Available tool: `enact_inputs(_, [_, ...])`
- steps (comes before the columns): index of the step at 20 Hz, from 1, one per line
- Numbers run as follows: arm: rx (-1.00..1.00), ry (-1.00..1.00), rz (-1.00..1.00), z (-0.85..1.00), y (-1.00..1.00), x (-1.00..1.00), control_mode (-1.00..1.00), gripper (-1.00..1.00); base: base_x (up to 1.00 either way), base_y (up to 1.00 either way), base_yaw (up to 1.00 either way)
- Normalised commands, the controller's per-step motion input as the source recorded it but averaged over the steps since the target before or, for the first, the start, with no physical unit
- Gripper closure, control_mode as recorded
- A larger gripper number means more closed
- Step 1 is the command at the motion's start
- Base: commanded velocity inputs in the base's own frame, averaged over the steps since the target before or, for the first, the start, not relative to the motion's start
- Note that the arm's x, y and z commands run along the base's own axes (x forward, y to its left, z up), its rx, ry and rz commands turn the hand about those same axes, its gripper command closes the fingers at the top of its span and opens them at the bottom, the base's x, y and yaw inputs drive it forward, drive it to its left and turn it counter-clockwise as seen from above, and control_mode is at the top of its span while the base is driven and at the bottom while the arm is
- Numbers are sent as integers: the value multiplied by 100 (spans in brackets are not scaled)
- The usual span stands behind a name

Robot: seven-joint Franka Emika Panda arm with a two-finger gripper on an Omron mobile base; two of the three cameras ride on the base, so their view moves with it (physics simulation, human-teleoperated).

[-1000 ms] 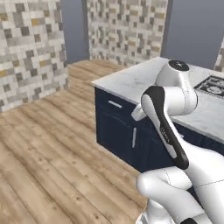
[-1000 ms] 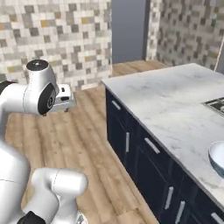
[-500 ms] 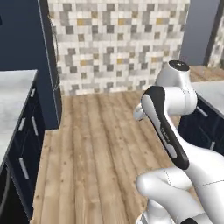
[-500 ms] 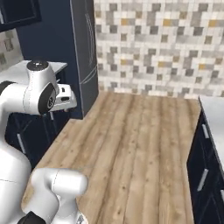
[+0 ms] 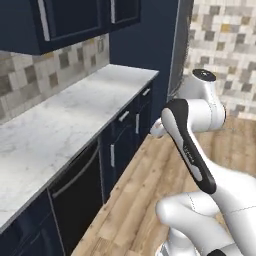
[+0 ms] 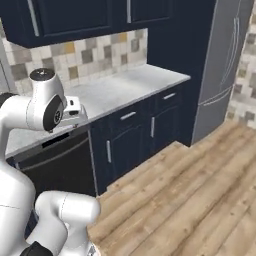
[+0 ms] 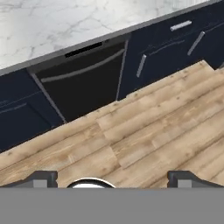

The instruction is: Clear the mugs and bowl far away from the sink.

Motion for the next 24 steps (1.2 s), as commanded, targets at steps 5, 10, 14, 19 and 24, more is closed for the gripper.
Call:
enact_inputs(5, [0, 0, 0, 0, 0, 0, 100, -100, 1, 5, 82])
enact_inputs(10, [0, 0, 0, 0, 0, 0, 100, -100, 14, 0, 78])
enact_inputs(14, [0, 0, 0, 0, 0, 0, 100, -100, 27, -7, 68])
enact_inputs(19, [0, 0, 0, 0, 0, 0, 100, -100, 55, -29, 28])
enact_inputs(24, [0, 0, 0, 0, 0, 0, 100, -100, 70, -41, 19])
